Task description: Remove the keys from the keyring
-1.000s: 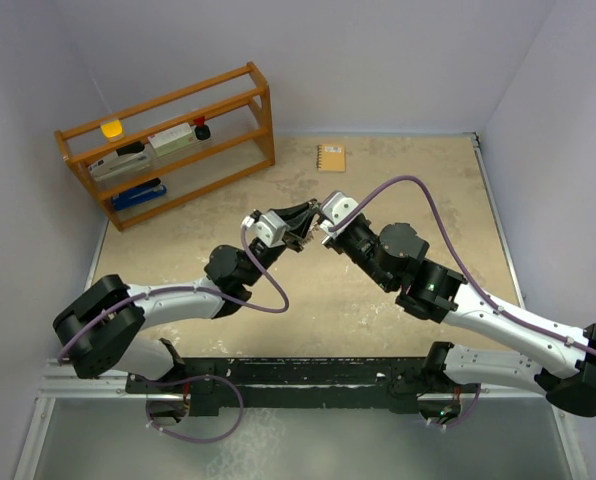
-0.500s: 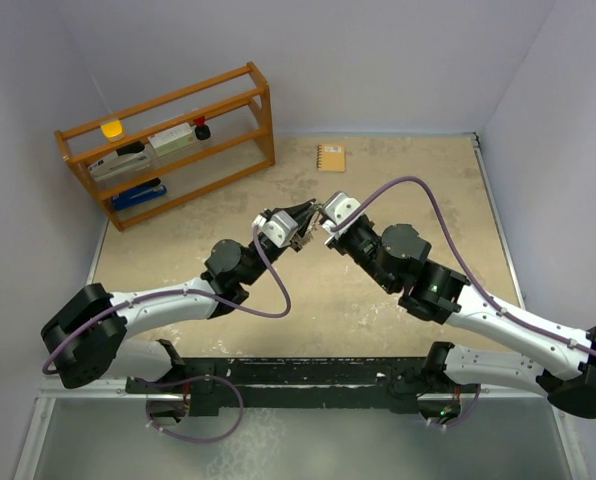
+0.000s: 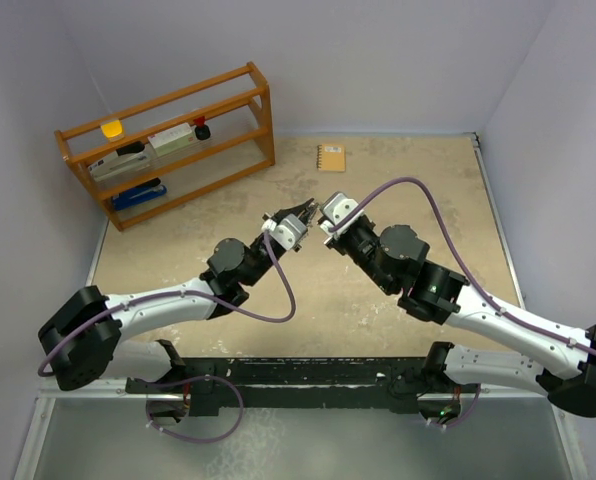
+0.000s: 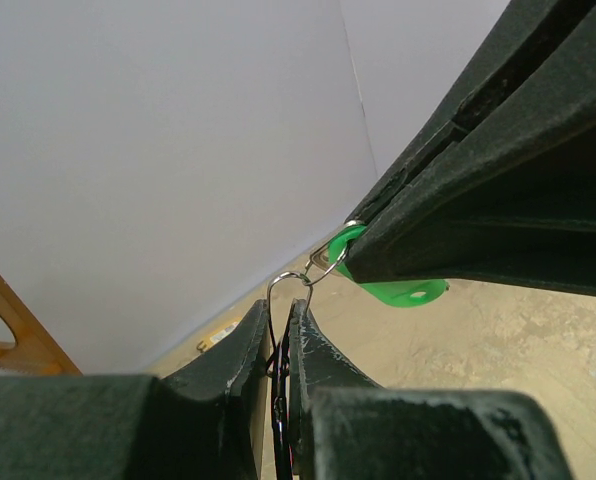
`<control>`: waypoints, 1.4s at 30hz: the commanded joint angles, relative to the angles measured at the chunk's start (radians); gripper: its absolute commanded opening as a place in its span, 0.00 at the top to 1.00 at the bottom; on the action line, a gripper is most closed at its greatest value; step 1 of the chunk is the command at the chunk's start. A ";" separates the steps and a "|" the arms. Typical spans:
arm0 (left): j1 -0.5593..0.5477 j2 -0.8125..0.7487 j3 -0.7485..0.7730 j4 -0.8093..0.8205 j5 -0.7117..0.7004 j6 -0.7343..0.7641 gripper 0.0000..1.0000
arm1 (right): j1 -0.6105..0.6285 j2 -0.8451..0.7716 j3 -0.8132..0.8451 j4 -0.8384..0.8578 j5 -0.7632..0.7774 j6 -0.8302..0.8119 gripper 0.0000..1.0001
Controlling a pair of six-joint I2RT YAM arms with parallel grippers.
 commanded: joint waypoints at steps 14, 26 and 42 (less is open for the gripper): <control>0.029 -0.055 -0.064 -0.079 -0.054 0.026 1.00 | 0.004 -0.043 0.081 0.208 0.183 -0.161 1.00; 0.029 -0.049 -0.081 0.024 -0.085 -0.004 1.00 | 0.004 -0.045 0.083 0.164 0.153 -0.111 1.00; 0.028 0.000 -0.005 0.059 -0.111 0.020 1.00 | 0.003 -0.002 0.059 0.073 0.024 0.054 1.00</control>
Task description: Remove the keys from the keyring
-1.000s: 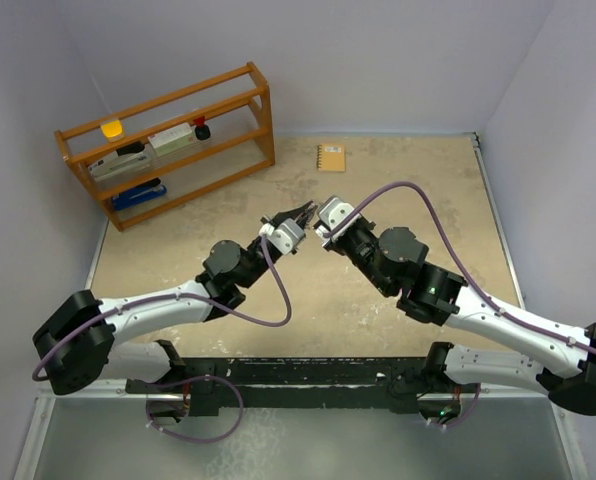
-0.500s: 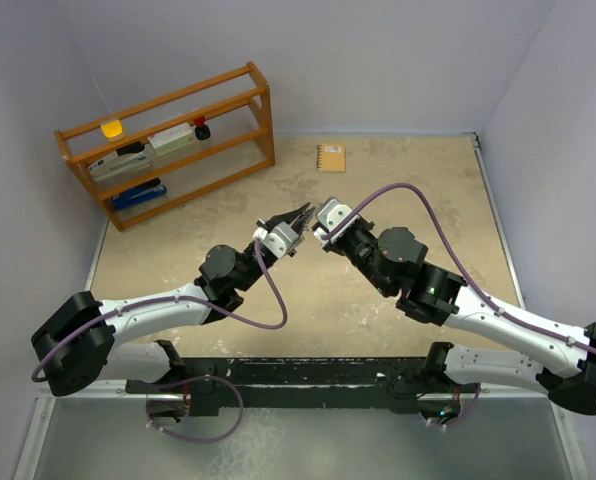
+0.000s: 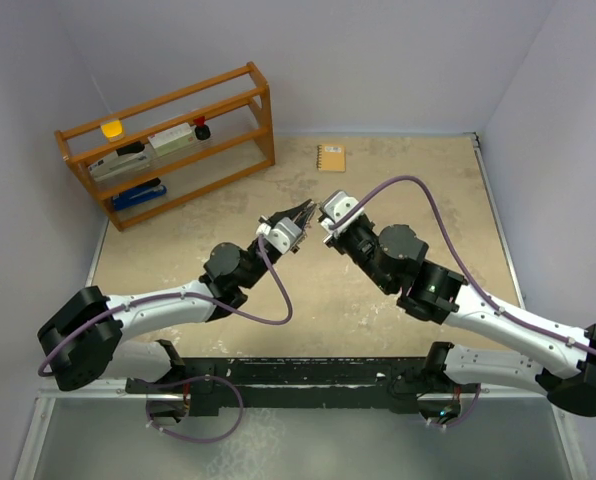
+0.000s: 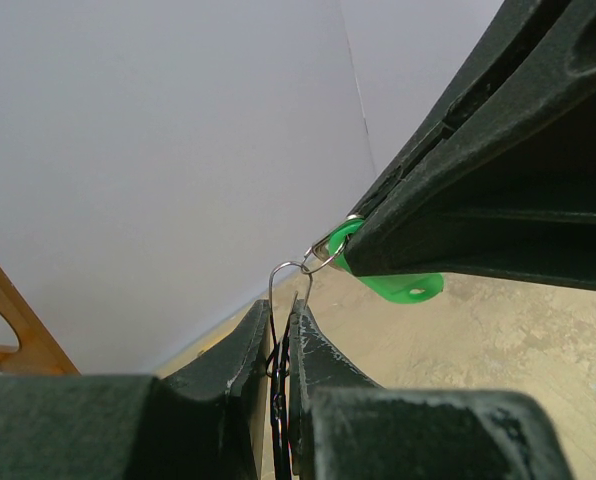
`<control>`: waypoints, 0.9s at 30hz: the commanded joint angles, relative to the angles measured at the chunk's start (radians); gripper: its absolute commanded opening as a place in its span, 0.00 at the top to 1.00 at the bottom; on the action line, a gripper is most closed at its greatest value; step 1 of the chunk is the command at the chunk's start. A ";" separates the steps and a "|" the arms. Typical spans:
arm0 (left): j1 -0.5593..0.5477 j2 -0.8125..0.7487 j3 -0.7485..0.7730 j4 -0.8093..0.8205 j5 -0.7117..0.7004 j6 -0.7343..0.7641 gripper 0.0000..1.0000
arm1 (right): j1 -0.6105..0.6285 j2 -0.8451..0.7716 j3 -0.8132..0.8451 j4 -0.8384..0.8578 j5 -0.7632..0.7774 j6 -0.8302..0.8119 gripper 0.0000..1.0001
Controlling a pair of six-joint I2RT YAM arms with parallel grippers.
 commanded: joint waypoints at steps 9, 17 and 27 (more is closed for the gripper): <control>0.031 -0.022 0.034 -0.013 -0.083 0.017 1.00 | -0.002 0.038 0.039 0.067 -0.012 0.066 1.00; 0.032 -0.045 0.031 -0.023 -0.073 0.022 1.00 | -0.003 0.059 0.032 0.077 -0.018 0.074 1.00; 0.031 -0.088 0.030 -0.013 -0.074 0.033 1.00 | -0.002 0.064 0.023 0.074 -0.024 0.089 1.00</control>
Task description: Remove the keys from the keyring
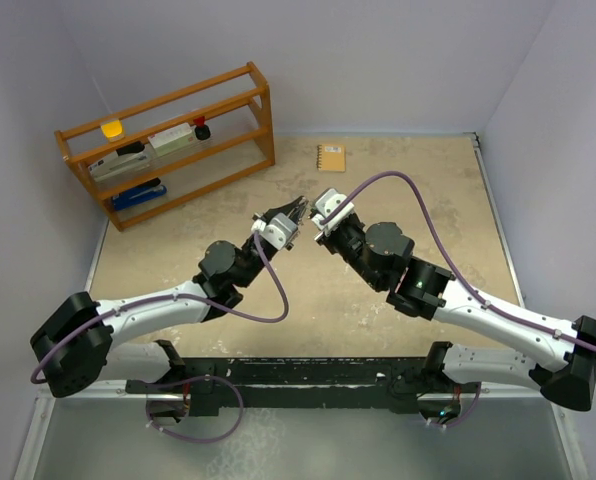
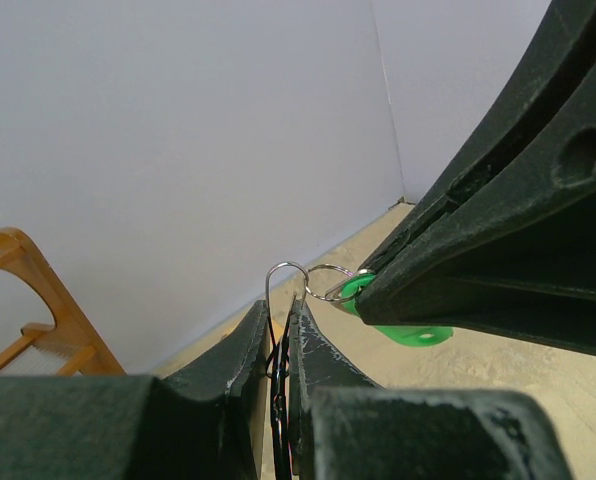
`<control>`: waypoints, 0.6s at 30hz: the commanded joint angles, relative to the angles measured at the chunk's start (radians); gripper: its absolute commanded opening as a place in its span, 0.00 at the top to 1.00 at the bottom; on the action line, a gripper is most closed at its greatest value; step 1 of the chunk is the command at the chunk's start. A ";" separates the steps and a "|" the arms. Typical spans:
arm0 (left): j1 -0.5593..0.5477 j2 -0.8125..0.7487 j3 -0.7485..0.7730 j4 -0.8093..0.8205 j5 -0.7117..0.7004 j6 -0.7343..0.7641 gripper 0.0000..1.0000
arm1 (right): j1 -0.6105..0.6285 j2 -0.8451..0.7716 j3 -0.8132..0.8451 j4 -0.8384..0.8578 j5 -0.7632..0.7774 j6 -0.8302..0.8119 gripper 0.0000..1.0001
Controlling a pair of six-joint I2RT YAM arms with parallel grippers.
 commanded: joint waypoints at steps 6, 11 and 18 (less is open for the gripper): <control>0.015 -0.054 0.023 0.082 -0.040 0.012 1.00 | 0.000 -0.011 0.019 0.038 -0.011 0.027 1.00; 0.016 -0.057 0.024 0.097 -0.032 0.002 1.00 | 0.000 -0.019 0.013 0.035 -0.012 0.031 1.00; 0.015 -0.066 0.026 0.103 -0.024 0.023 1.00 | 0.000 -0.003 0.021 0.006 -0.043 0.048 1.00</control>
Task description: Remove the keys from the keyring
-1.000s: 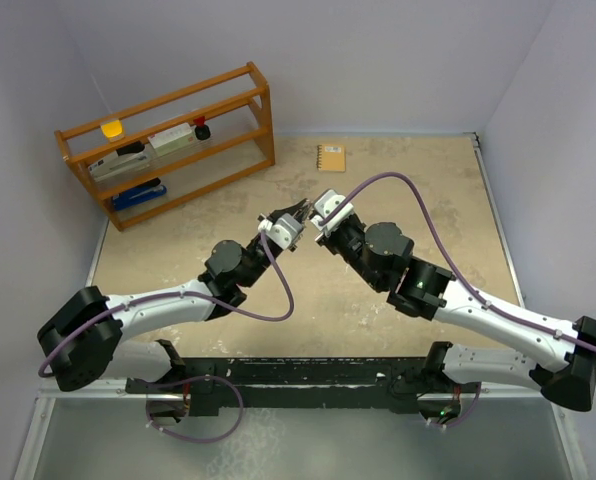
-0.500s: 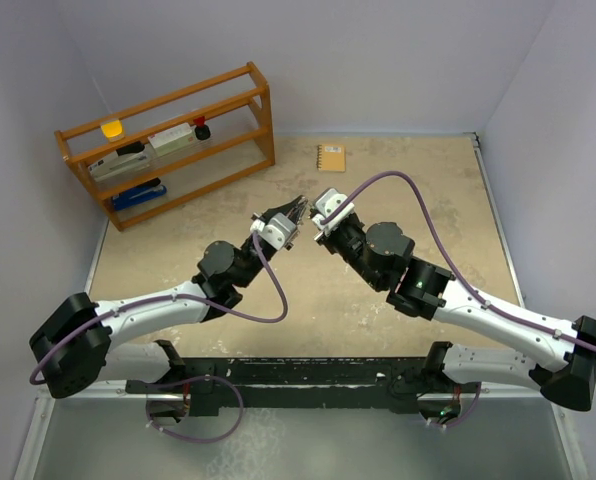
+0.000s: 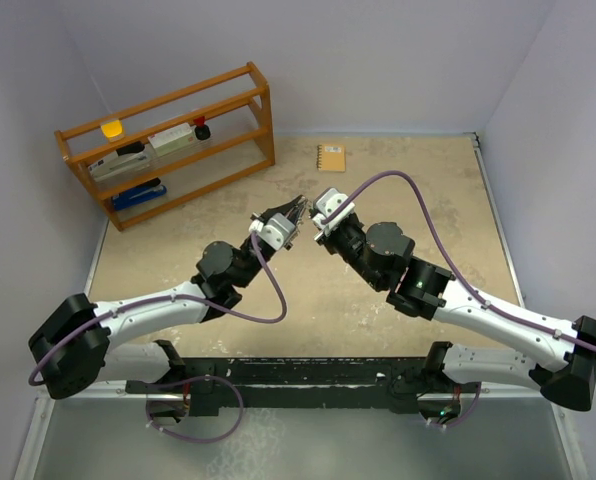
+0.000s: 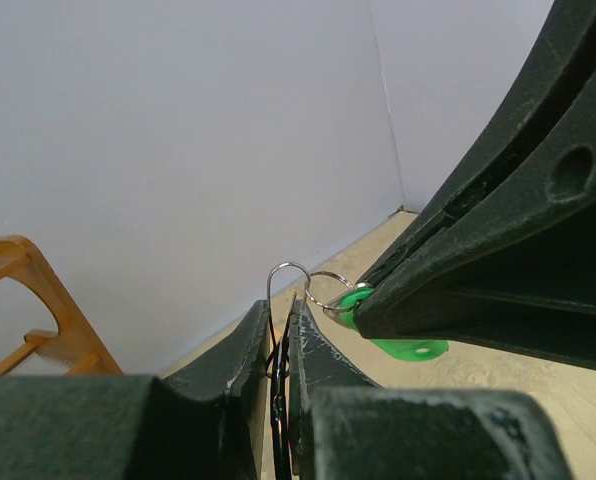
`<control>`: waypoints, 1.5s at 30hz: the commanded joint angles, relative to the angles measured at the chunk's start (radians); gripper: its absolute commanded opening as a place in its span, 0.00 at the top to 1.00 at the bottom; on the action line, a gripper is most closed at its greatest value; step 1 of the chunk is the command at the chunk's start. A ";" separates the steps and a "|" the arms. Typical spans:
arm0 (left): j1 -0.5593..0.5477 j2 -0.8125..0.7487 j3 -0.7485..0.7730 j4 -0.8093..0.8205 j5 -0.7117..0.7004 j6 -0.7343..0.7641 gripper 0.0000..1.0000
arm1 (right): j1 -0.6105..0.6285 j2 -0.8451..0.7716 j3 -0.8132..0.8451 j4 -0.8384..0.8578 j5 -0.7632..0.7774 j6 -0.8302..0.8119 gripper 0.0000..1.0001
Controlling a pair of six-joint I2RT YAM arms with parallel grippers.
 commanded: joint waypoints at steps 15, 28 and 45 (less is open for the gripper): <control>0.016 -0.130 0.015 0.059 -0.029 0.092 1.00 | 0.000 0.077 0.110 -0.148 -0.120 0.090 1.00; 0.015 -0.147 0.020 0.015 -0.090 0.127 1.00 | -0.001 -0.073 0.061 -0.218 0.111 0.069 1.00; 0.006 -0.017 -0.205 -0.036 -0.160 -0.373 1.00 | -0.162 0.003 -0.002 -0.092 0.213 0.140 1.00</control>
